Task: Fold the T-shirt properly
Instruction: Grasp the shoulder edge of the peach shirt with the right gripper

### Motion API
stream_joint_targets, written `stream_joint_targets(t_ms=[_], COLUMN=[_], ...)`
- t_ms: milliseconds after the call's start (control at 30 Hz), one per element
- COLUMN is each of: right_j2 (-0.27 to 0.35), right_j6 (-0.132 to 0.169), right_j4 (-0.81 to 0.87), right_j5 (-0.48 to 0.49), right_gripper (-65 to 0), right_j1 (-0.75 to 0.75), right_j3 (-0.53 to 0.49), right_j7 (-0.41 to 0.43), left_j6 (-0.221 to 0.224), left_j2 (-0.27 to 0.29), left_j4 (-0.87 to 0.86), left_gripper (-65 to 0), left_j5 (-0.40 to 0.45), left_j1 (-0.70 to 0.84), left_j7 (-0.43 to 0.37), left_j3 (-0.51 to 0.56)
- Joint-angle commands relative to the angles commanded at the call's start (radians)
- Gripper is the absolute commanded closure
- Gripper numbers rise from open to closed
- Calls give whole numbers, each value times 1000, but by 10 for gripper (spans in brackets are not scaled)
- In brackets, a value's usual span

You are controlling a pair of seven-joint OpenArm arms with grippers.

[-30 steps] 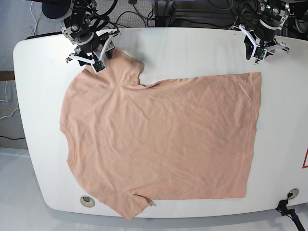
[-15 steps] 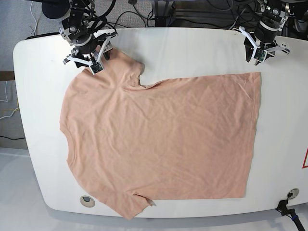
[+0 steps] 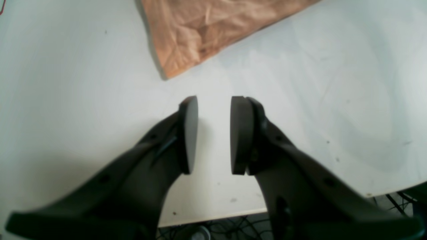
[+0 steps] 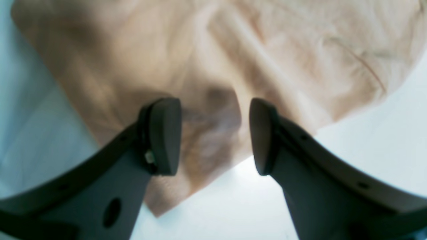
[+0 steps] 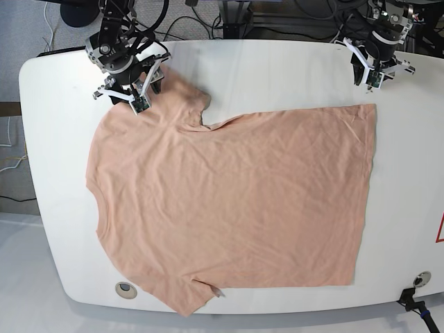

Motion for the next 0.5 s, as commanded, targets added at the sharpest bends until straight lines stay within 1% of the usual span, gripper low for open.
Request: stream_joint_targets(t_ms=[67,100,167,267,367,433,500], right_j2=[-2,-3,-12,-15,-14,-14,-14], right_j6=[0,0,0,0,0,0,0], right_j4=[14,23,34,35,35,35,35], right_j5=[6,31,103,219,348,448,563], right_gripper=[-314,-314,-314,-314,-314,-314,-314], right_j1=[-21,-28,-51,-63,-72,-72,-72], right_j3=[0,0,11,60,106,157,204], right_j7=[0,-2,-2,-3,-38,-74,-115], left_j6=[0,0,-2,-3,-3,-12,-44], left_j2=[-3,-3,-3,-3,-5,-3,0], left_j4=[0,2,3,6,6,6,6], left_gripper=[-159,-159,-159,-159,-160,-201,-250], left_j5=[-2,-2,-3,-3,-5,-5,-17], left_j1=[0,0,0,0,-9,-12,-25], left_j7=[0,0,0,0,-2,-2,-2], left_j3=[-2,-2,-15,-29,-31,-44,-72])
